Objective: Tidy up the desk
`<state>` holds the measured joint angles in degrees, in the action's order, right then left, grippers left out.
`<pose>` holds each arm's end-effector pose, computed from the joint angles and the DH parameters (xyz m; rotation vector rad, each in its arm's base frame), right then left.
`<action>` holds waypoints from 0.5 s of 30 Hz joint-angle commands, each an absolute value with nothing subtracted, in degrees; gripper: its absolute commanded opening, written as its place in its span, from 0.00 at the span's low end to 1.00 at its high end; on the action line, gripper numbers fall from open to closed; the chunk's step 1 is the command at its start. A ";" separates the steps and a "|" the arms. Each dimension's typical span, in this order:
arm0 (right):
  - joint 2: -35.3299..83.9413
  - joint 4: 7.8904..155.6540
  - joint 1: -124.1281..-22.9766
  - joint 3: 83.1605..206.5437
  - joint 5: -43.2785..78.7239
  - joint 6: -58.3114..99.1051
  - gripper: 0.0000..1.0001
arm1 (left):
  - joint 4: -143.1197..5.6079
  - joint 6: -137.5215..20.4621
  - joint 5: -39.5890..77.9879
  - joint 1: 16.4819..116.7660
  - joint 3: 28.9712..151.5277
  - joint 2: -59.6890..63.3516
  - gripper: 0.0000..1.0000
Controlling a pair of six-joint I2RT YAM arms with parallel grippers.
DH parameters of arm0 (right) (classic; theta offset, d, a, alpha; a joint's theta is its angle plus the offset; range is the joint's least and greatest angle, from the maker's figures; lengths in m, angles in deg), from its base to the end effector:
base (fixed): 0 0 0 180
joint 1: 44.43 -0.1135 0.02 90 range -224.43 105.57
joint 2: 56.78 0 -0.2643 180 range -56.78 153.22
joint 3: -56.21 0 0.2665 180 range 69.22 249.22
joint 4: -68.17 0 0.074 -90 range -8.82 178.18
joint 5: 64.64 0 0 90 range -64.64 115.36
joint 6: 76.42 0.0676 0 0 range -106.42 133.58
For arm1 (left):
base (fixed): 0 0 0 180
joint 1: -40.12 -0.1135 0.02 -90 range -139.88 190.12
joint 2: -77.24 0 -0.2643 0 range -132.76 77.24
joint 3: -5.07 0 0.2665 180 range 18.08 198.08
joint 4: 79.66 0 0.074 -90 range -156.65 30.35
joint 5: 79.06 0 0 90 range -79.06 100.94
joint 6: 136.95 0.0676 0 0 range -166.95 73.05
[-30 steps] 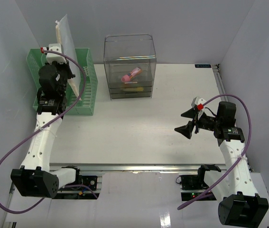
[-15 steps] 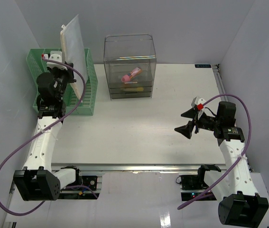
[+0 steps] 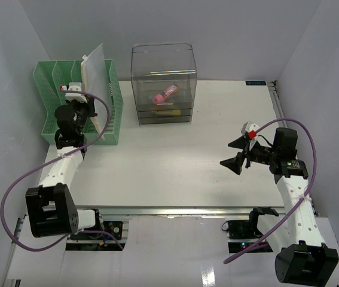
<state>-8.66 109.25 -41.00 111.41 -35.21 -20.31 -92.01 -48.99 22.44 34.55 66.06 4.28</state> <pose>0.2001 0.0470 0.2832 -1.0250 1.6101 0.6985 0.3432 0.0199 0.3119 0.0542 1.5644 -0.1085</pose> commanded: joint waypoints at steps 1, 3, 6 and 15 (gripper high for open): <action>-8.27 107.81 -40.57 110.97 -35.82 -21.13 0.90 | -110.69 -48.15 29.17 33.90 65.45 0.49 0.00; -7.90 107.81 -40.46 110.88 -35.81 -21.15 0.90 | -112.75 -47.77 30.51 33.57 65.81 -1.93 0.00; -7.53 107.81 -40.38 110.82 -35.87 -21.22 0.90 | -114.42 -48.61 33.36 32.81 66.94 -4.89 0.00; -6.40 107.81 -40.38 110.87 -35.90 -21.32 0.90 | -130.81 -52.29 38.99 31.56 60.62 -6.24 0.00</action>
<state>-6.73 109.25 -40.68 111.30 -35.19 -20.53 -117.55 -50.88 34.62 32.05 63.45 -7.10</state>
